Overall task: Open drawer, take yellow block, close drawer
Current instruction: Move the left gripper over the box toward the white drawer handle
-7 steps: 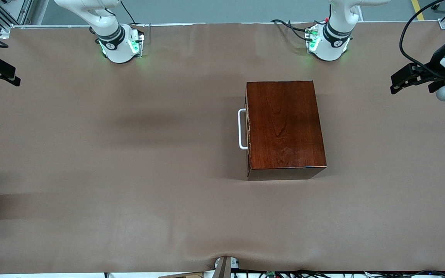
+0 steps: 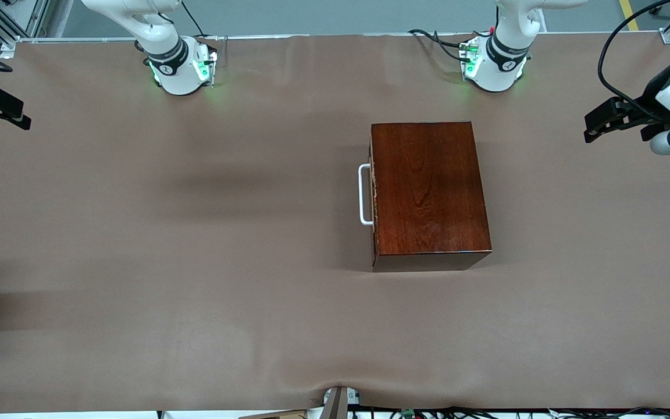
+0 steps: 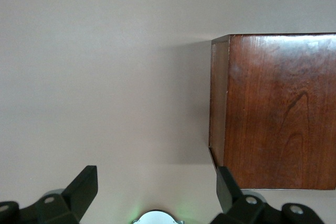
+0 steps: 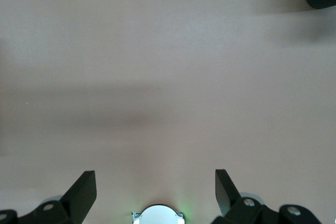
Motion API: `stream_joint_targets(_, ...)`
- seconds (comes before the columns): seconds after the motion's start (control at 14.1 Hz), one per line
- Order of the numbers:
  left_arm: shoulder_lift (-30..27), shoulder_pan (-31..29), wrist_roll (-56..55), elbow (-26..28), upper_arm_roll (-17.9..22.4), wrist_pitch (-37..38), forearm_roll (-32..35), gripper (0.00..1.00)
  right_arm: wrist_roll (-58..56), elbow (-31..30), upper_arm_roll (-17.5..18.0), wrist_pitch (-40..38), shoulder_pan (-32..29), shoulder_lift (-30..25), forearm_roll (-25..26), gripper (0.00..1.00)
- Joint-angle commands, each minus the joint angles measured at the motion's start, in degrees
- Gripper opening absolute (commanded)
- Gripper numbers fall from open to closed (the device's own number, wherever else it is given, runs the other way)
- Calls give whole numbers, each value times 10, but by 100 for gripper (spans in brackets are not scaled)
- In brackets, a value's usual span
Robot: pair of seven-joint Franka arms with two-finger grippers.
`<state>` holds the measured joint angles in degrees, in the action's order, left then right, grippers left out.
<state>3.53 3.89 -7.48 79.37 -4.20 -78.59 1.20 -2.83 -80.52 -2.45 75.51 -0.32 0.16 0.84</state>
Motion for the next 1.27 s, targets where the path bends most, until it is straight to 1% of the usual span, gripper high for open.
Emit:
stream_joint_targets(0.0, 12, 10, 1, -4, -5, 4, 2, 100, -3, -3, 9, -4, -13, -7, -10, 100)
stream_joint_targets(0.07, 21, 16, -9, -9, -8, 4, 2, 100, -4, -3, 9, -3, -13, -7, -11, 100)
stream_joint_targets(0.35, 60, 72, -110, -33, -8, -1, 2, 100, -4, -3, 9, -3, -14, -7, -11, 100)
stream_joint_targets(0.57, 108, 129, -167, -51, -7, -10, 2, 100, -4, -3, 9, -3, -14, -7, -11, 100)
stream_joint_targets(0.92, 164, 214, -284, -50, -7, -82, 2, 100, -3, -3, 9, -3, -13, -7, -11, 100)
stream_joint_targets(1.2, 206, 270, -387, -51, -4, -160, 5, 100, -3, -3, 9, -3, -13, -7, -13, 100)
